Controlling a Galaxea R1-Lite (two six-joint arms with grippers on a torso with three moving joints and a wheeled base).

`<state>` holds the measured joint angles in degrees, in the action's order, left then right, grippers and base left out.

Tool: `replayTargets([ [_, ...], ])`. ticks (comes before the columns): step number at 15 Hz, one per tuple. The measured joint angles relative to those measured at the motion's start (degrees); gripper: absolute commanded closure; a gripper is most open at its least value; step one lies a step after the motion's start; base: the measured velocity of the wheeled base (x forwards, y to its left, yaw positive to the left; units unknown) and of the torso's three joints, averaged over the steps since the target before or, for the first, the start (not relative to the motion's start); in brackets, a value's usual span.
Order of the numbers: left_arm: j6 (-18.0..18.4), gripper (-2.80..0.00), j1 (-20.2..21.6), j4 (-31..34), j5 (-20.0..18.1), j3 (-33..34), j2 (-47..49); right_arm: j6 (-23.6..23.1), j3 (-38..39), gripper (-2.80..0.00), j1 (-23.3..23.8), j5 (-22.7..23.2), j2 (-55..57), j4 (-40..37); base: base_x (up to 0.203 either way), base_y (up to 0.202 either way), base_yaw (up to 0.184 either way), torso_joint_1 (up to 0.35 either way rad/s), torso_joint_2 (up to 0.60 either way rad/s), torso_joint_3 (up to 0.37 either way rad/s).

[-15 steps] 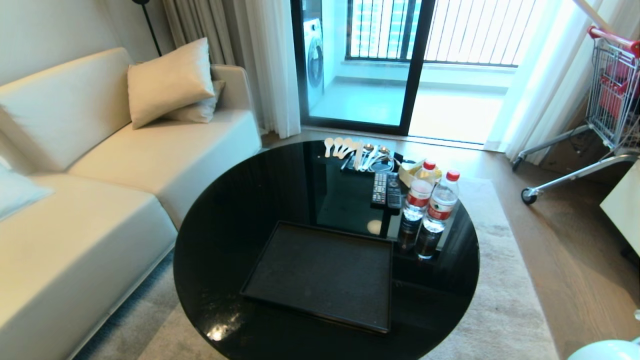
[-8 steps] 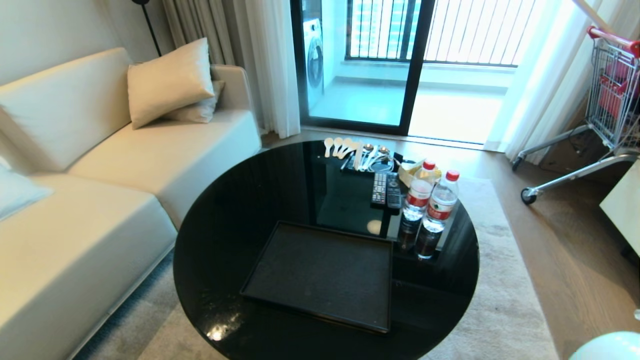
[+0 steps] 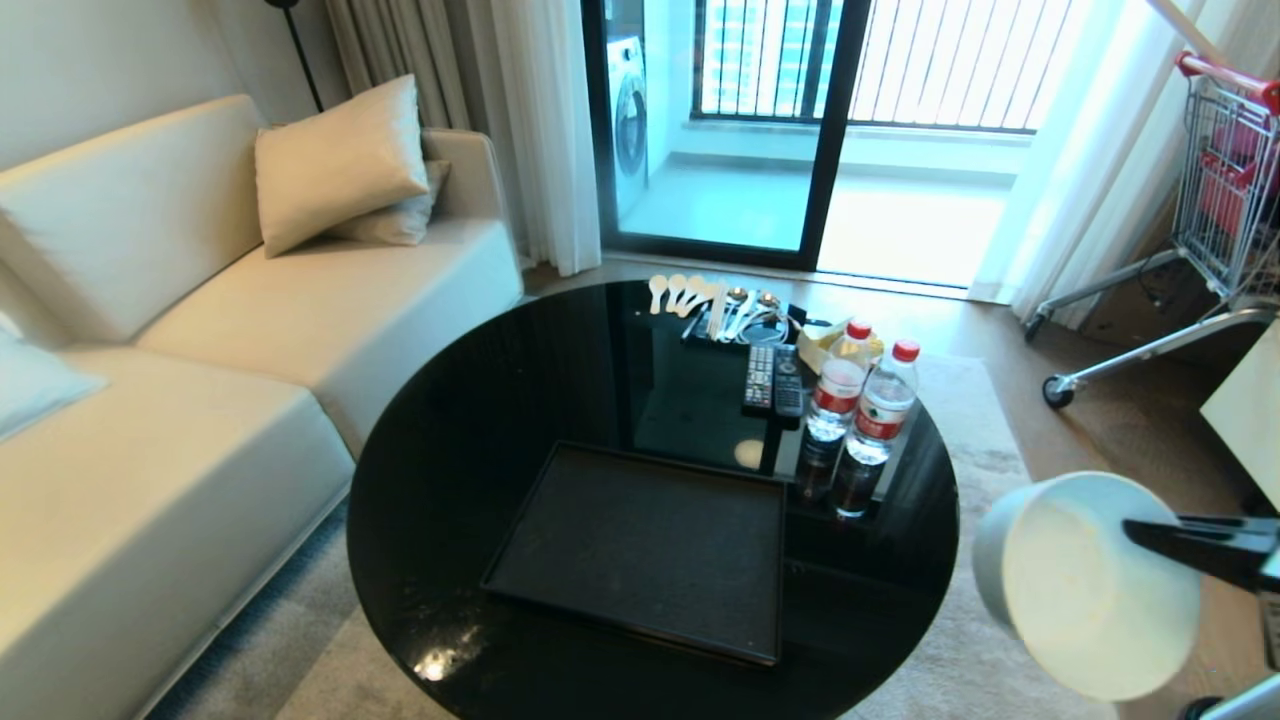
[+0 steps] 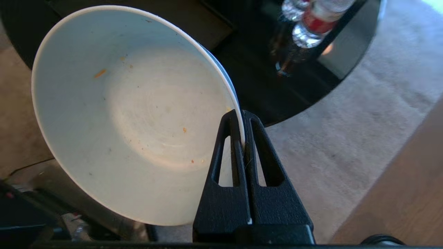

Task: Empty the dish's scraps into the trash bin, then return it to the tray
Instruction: Put the bowl back to the table

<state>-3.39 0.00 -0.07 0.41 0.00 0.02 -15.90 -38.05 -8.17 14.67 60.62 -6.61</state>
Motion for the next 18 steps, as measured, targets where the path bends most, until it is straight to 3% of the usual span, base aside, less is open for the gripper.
replayTargets([
  [3, 0.0, 0.00, 0.0, 0.0, 0.0, 0.0, 0.0, 9.8, -7.0, 0.00, -10.3, -4.4, 15.8, 1.9, 0.000, 0.000, 0.000, 0.000, 0.00, 0.000],
  [5, 0.0, 0.00, 0.0, 0.0, 0.0, 0.0, 0.0, 19.4, -12.8, 0.00, -16.8, -8.4, 26.0, 2.8, 0.000, 0.000, 0.000, 0.000, 0.00, 0.000],
  [9, 0.0, 0.00, 0.0, 0.0, 0.0, 0.0, 0.0, 35.1, -24.8, 0.00, -25.7, -15.4, 43.8, 3.7, 0.000, 0.000, 0.000, 0.000, 0.00, 0.000],
  [11, 0.0, 0.00, 0.0, 0.0, 0.0, 0.0, 0.0, 41.0, -30.4, 0.00, -28.4, -18.1, 51.2, 4.0, 0.000, 0.000, 0.000, 0.000, 0.00, 0.000],
  [14, 0.0, 0.00, 0.0, 0.0, 0.0, 0.0, 0.0, 46.1, -35.6, 0.00, -30.2, -24.0, 60.0, 4.7, 0.000, 0.000, 0.000, 0.000, 0.00, 0.000],
  [16, 0.0, 0.00, 0.0, 0.0, 0.0, 0.0, 0.0, 50.2, -37.2, 0.00, -30.5, -25.2, 63.7, 6.5, 0.000, 0.000, 0.000, 0.000, 0.00, 0.000],
  [18, 0.0, 0.00, 0.0, 0.0, 0.0, 0.0, 0.0, 50.7, -37.6, 0.00, -30.6, -25.3, 66.5, 6.7, 0.000, 0.000, 0.000, 0.000, 0.00, 0.000],
])
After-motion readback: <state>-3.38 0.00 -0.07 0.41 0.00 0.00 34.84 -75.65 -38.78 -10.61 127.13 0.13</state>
